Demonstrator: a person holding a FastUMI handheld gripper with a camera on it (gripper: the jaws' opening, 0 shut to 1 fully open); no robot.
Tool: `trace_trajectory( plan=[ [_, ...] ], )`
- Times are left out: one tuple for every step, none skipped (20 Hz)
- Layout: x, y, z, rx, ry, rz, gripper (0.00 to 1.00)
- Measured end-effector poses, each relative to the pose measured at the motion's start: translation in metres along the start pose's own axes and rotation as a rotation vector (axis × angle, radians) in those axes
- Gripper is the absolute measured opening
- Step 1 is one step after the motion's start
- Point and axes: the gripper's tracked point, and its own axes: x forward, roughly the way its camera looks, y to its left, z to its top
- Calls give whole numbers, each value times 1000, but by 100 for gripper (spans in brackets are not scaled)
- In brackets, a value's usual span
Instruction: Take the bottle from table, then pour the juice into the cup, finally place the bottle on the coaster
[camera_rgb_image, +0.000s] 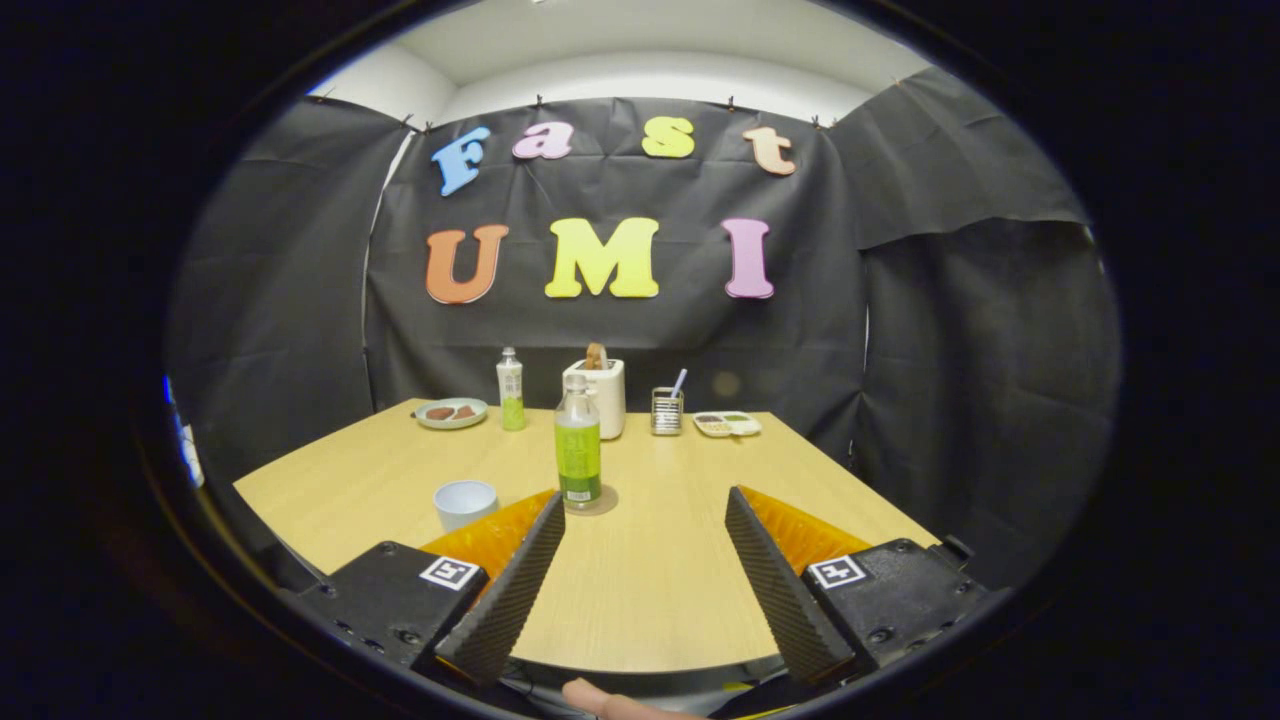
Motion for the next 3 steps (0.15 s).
trace_trajectory(
  plan=[
    [0, -2, 0, -3, -2, 0, 100],
    [0, -6, 2, -3, -7, -6, 100],
    [-2, -11, 5, 4, -14, -14, 100]
  ],
)
